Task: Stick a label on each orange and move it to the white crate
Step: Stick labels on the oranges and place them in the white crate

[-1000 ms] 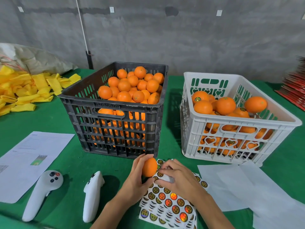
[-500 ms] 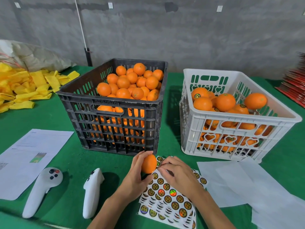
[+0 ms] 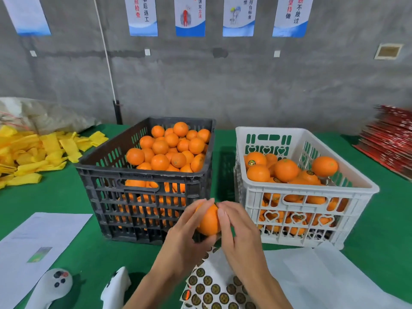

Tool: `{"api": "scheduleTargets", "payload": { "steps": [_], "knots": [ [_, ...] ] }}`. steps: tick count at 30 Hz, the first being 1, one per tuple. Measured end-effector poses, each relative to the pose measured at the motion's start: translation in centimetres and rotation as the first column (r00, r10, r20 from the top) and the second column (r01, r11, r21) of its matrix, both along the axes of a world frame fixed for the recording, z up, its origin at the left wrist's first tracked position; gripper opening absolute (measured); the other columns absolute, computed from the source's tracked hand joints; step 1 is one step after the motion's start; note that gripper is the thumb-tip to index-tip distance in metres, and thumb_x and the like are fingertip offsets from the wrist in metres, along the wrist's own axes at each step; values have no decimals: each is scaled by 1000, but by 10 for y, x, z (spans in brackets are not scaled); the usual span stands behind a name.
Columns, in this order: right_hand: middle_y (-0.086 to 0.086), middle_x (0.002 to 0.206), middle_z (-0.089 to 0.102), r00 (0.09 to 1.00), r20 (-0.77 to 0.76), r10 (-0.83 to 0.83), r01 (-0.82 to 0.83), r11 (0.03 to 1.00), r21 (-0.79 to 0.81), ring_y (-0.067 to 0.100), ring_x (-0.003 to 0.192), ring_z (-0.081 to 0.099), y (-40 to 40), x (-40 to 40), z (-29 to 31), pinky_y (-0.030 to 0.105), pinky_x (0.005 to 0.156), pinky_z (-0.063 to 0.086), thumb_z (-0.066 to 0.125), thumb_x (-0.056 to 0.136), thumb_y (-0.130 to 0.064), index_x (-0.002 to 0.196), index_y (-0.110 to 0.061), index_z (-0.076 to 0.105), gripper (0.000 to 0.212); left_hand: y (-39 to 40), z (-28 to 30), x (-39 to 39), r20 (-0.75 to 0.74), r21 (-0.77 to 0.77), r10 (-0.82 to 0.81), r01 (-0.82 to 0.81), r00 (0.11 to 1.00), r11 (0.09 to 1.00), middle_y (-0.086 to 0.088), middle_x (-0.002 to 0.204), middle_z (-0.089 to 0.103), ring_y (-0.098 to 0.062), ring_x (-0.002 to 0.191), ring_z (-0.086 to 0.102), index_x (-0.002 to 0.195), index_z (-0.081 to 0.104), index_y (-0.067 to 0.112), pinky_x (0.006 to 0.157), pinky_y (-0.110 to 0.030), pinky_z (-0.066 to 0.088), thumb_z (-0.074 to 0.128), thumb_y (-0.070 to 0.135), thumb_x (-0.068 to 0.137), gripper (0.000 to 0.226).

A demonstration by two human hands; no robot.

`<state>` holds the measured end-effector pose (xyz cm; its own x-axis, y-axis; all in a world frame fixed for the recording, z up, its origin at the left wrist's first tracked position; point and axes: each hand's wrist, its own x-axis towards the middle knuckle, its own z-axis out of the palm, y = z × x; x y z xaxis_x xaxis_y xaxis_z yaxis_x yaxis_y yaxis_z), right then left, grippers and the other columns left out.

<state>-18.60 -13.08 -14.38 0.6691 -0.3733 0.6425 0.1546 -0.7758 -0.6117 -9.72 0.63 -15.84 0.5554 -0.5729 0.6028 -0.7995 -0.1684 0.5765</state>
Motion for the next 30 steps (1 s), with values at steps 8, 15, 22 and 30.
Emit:
{"api": "scheduleTargets", "payload": {
  "steps": [8,15,22,30],
  "knots": [
    [-5,140,55,962,12,-272,272,956,-108,12,121,56,-78,4,95,31,95,52,61,92,-57,150,-27,39,69,-113,114,12,226,-18,-56,62,973,998,8,155,49,-16,134,55,151,45,27,106,-35,51,74,11,89,70],
    [4,165,30,789,-106,-605,536,763,-361,24,151,28,-159,22,138,41,124,22,47,99,-53,155,-21,36,65,-212,167,25,331,305,-56,-51,942,951,11,162,31,-25,133,53,158,28,31,100,-43,51,59,15,94,73],
    [3,154,48,925,11,-380,363,874,-325,19,143,41,-116,74,145,37,119,30,60,93,-59,142,-20,58,63,-141,182,86,391,304,159,-290,907,908,4,156,40,-25,133,52,158,32,27,101,-43,51,65,38,92,75],
    [-12,156,40,988,-156,-2,-40,964,-264,16,140,43,-19,178,138,41,103,48,56,82,-78,152,-36,39,83,13,166,180,211,704,440,-447,873,551,-6,157,40,-38,134,53,154,40,30,102,-54,50,68,66,86,82]
  ]
}}
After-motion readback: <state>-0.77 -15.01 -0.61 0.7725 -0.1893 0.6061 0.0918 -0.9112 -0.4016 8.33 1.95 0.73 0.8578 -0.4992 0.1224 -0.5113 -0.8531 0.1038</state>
